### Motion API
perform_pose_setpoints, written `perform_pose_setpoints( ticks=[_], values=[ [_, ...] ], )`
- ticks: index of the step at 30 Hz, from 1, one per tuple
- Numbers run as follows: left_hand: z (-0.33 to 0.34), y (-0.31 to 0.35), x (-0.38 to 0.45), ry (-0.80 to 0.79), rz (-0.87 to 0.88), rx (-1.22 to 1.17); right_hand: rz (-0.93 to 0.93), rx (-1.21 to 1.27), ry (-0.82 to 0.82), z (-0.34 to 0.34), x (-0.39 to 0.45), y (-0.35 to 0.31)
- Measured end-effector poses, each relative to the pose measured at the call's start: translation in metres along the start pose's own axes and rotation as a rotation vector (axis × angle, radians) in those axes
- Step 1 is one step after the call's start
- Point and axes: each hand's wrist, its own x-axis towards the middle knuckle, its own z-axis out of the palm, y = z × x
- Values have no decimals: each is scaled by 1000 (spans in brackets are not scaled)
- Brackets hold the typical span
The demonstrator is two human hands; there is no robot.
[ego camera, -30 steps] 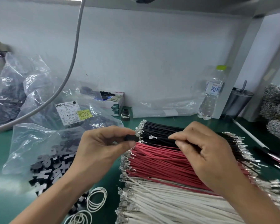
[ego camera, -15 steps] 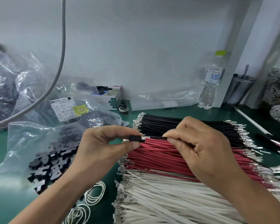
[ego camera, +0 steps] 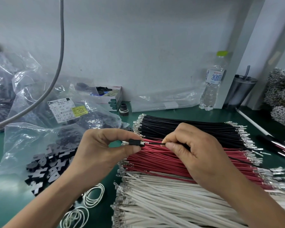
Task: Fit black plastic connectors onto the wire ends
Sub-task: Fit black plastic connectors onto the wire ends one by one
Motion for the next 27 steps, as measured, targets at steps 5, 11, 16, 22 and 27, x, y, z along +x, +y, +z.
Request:
perform_pose_setpoints(
  ticks=[5, 11, 16, 22, 27],
  values=[
    [-1, -2, 0, -51, -24, -27, -48, -44, -17, -6, 0, -1],
    [-3, -2, 1, -38, 11, 20, -74, -118, 29, 3, -2, -6],
    [-1, -3, 1, -15, 32, 81, -103, -231, 98, 6, -1, -9],
    [-1, -4, -1, -28, 23, 121, -106, -160, 105, 11, -3, -11],
    [2, -4, -1, 12, 59, 183, -130, -237, 121, 14, -2, -13]
  ],
)
